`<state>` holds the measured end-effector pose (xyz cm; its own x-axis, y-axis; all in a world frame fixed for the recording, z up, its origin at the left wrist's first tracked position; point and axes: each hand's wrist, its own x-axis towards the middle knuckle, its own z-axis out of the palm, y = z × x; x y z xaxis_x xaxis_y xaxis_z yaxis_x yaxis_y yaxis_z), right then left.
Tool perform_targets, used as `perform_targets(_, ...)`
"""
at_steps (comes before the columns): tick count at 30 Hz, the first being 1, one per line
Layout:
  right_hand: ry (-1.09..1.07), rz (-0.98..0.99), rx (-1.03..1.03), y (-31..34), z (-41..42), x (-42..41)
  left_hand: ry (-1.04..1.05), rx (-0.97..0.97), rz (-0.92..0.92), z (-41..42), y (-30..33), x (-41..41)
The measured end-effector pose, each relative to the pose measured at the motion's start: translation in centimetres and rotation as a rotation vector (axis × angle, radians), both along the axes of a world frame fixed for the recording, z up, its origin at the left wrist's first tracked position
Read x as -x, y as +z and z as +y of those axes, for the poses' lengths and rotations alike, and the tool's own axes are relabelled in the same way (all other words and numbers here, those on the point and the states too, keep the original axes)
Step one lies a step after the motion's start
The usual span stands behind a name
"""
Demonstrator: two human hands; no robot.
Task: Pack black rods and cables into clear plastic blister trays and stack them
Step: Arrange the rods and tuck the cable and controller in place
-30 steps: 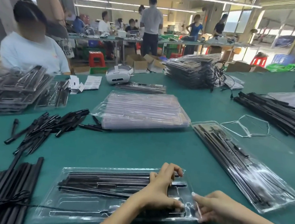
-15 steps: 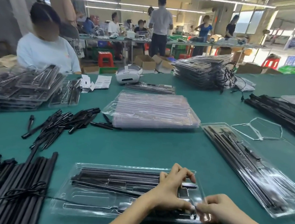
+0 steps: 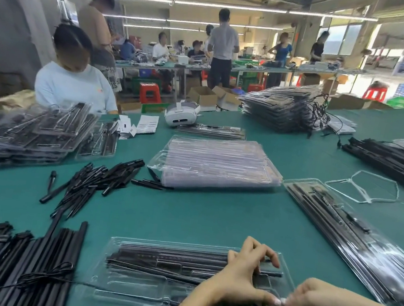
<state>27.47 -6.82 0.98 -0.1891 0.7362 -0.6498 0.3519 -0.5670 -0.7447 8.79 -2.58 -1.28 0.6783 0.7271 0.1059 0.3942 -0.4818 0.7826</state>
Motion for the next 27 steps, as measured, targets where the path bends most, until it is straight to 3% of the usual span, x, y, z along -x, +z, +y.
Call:
perform_targets(7, 0.015, -0.227, -0.131, -0.7, -0.6, 0.9, 0.01, -0.021, 0.033, 0.0, -0.4, -0.1)
perform_targets(12, -0.082, -0.246, -0.173, -1.7, -0.9, 1.0, 0.02, -0.055, 0.043, -0.1, -0.3, -0.2)
perform_targets(17, 0.015, -0.024, -0.049, -0.2, -1.2, -0.2, 0.013, -0.004, 0.016, -0.2, -0.3, 0.0)
perform_targets(27, -0.002, 0.004, 0.003, -1.1, -0.6, -0.5, 0.037, 0.045, 0.017, 0.1, 0.0, 0.0)
